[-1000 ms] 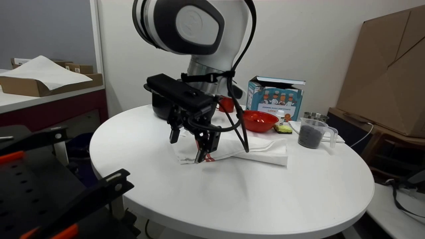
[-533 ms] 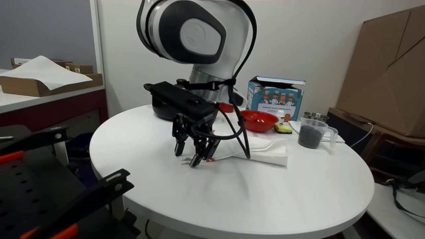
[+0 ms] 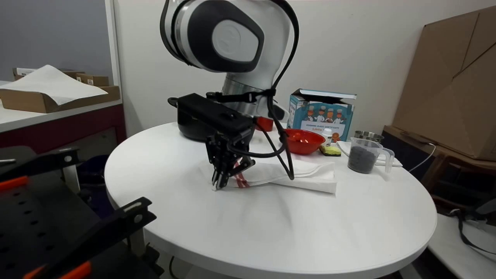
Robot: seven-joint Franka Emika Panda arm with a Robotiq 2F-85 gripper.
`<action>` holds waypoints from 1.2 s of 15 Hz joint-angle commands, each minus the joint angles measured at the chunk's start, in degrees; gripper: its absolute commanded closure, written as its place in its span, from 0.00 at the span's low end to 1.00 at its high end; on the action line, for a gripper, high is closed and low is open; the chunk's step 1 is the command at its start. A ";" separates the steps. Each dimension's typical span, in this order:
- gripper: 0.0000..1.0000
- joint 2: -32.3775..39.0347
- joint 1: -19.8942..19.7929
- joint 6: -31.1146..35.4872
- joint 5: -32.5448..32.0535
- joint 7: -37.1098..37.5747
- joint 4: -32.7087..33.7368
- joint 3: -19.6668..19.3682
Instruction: Fold the towel on the table
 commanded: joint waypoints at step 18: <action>0.91 -9.76 3.84 -18.08 3.00 -2.16 6.69 0.33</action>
